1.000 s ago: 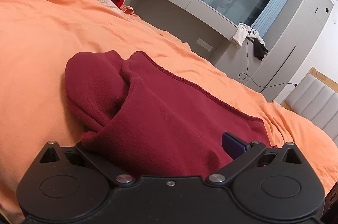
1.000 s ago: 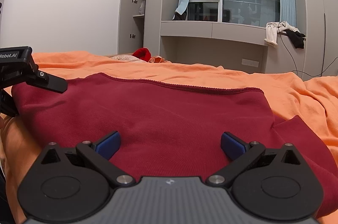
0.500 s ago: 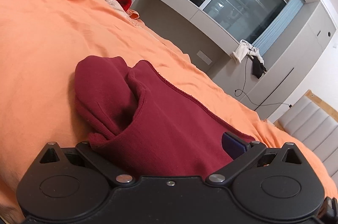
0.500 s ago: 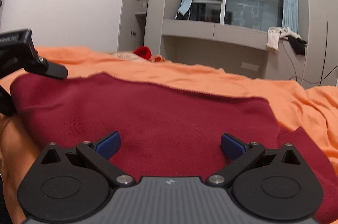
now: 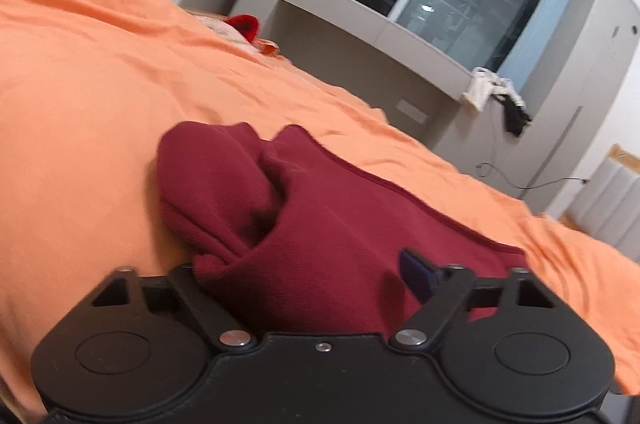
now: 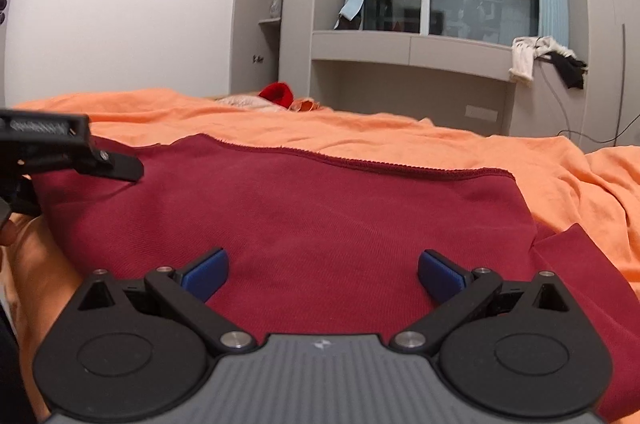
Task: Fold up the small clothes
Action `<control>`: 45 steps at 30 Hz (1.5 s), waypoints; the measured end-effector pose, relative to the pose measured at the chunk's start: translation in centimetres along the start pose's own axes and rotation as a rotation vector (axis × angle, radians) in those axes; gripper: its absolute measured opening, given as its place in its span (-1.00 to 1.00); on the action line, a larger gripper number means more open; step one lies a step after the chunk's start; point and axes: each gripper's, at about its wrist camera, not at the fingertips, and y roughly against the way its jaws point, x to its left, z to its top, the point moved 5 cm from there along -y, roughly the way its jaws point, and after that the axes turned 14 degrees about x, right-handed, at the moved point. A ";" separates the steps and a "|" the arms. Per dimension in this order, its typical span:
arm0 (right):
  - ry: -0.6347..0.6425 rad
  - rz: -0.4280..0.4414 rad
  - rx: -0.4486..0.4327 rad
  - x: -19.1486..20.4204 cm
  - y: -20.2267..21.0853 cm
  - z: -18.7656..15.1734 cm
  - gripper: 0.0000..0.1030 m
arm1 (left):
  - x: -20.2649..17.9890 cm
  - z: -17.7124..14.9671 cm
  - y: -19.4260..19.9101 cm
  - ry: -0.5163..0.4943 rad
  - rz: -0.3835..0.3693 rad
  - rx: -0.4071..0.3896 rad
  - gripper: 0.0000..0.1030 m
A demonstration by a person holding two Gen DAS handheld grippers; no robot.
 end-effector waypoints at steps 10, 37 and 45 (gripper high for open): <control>0.016 0.020 0.001 -2.0 2.4 -0.6 1.00 | -1.5 1.9 -0.3 -0.066 0.065 -0.031 -0.61; -0.586 -0.253 -0.073 -24.5 12.2 -3.1 1.00 | -29.0 -8.1 -2.6 -0.900 -0.075 0.058 -0.68; -0.742 -0.150 0.053 -26.7 9.6 -5.6 1.00 | -28.7 -11.7 -2.7 -1.039 -0.054 0.078 -0.24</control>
